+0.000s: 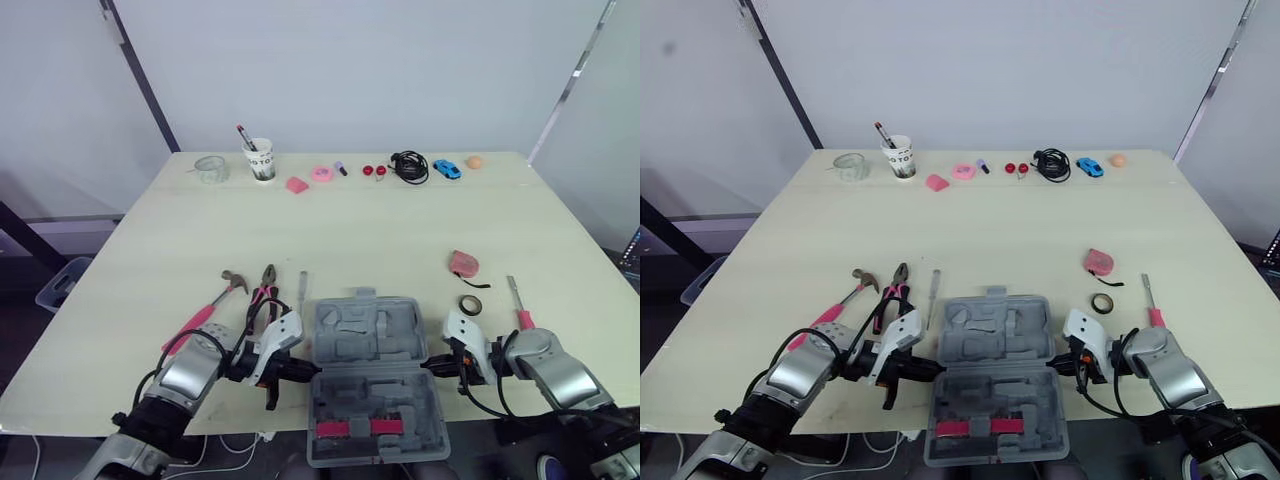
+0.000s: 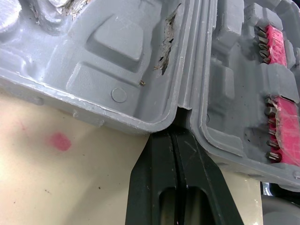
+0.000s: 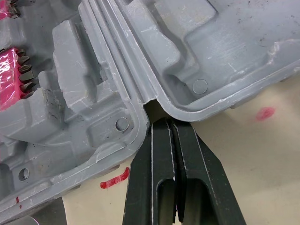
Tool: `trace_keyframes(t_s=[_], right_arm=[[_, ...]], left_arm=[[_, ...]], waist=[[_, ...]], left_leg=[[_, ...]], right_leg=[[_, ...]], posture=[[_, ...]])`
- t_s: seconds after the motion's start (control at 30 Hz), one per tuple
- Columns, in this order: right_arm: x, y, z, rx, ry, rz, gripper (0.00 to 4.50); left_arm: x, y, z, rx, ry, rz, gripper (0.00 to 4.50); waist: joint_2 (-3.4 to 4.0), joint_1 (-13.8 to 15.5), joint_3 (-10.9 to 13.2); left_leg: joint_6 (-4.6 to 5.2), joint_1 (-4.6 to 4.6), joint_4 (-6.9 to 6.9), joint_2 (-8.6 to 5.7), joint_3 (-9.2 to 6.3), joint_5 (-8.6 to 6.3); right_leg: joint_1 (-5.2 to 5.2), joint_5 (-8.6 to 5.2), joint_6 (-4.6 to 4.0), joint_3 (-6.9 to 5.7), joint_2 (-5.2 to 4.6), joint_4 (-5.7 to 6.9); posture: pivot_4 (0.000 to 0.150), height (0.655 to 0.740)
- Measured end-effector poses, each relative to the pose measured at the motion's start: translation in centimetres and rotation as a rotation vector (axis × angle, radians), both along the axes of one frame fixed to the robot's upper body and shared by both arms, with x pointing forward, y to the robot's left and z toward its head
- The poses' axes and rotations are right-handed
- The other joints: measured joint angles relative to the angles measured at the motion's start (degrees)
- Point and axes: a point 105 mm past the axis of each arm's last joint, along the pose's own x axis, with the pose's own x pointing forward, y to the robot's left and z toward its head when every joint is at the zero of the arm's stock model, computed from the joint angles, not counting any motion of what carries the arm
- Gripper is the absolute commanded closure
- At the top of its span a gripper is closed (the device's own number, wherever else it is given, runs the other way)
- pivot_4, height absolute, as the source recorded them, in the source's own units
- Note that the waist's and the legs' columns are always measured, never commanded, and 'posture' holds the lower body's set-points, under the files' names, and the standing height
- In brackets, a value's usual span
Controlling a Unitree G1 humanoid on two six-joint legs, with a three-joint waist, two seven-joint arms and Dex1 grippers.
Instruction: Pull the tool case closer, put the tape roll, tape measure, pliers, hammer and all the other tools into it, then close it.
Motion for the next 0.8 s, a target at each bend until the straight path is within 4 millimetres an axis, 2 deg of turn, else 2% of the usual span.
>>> trace_keyframes(t_s=[0.8], right_arm=[[0.08, -0.33, -0.20, -0.008, -0.006, -0.010, 4.46]], left_arm=[[0.32, -0.13, -0.12, -0.011, -0.006, 0.010, 4.49]], waist=[[0.00, 0.68, -0.19]], left_leg=[[0.01, 0.07, 0.02, 0.01, 0.00, 0.00]], right_leg=[[0.00, 0.00, -0.01, 0.00, 0.00, 0.02]], posture=[[0.150, 0.7400]])
